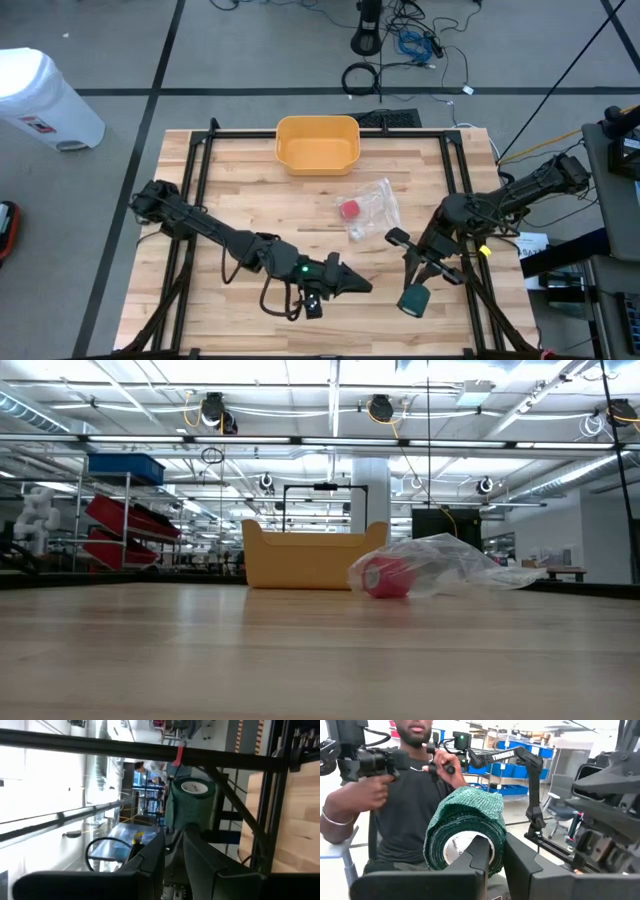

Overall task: Roll bandage
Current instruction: Roll the green bandage

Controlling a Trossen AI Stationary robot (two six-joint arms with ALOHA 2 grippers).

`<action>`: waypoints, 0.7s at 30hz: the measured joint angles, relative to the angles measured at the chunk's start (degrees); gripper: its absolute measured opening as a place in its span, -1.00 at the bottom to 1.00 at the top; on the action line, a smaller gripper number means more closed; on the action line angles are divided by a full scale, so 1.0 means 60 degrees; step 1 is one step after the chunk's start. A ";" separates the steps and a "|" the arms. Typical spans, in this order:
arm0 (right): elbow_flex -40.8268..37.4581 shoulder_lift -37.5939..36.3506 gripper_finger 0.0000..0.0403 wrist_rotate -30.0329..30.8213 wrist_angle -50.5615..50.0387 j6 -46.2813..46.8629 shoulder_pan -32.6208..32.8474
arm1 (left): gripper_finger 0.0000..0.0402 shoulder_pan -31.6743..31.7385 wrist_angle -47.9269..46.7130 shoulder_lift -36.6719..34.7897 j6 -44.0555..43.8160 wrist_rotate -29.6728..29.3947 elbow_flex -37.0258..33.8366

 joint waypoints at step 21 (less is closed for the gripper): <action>0.0004 0.1820 -0.83 -0.0004 0.2267 0.0984 -0.1114 | -0.61 0.0365 0.0554 0.0467 -0.0198 0.0521 0.0000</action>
